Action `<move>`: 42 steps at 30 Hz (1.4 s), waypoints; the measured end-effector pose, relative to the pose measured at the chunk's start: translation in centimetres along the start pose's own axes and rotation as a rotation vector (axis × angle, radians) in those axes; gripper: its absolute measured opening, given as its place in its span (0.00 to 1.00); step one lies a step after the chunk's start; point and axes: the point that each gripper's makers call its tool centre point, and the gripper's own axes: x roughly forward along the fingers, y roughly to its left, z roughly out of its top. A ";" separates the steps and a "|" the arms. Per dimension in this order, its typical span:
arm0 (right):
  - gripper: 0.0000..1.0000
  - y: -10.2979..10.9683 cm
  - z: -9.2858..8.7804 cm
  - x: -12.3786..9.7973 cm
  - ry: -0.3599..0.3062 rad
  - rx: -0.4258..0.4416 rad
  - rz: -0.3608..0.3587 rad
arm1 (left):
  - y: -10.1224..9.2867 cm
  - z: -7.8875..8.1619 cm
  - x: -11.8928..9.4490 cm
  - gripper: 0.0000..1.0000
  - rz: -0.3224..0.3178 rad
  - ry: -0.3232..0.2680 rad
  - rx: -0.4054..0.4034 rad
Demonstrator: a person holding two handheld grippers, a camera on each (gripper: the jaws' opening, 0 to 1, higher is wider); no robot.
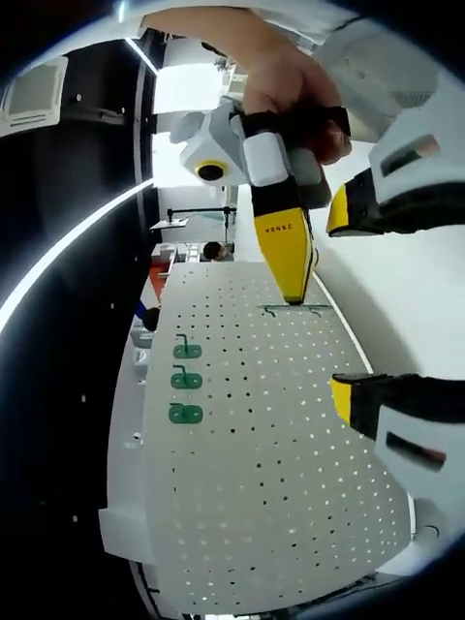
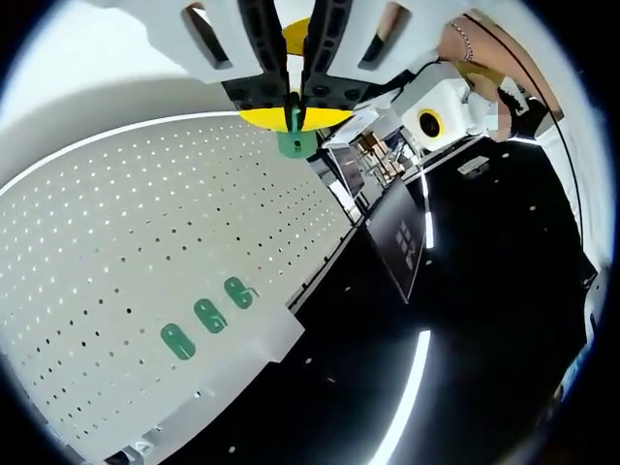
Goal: Insert the hook assembly into the mounting plate slot until the hook locks in place.
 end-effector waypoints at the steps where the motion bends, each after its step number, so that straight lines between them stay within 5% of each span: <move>1: 0.00 0.0 0.0 0.0 0.000 -0.003 0.000 | 0.0 0.0 0.0 0.67 0.001 -0.003 0.002; 6: 0.00 0.1 -0.1 0.1 0.008 -0.027 -0.007 | 0.2 0.0 0.0 0.69 0.008 -0.001 -0.003; 12: 0.00 0.5 0.3 0.3 0.086 -0.440 -0.081 | 0.5 -0.2 -0.1 0.68 0.019 0.003 -0.015; 17: 0.00 0.5 0.2 0.5 0.114 -0.577 -0.117 | 0.4 -0.3 0.0 0.68 0.018 0.004 -0.016; 29: 0.00 -0.6 1.9 0.4 0.079 -0.535 -0.152 | 0.7 -0.4 -0.2 0.67 0.027 0.008 -0.020; 42: 0.00 -4.7 8.2 -0.4 -0.007 -0.525 -0.280 | 1.6 -0.6 -1.0 0.66 0.055 0.006 -0.031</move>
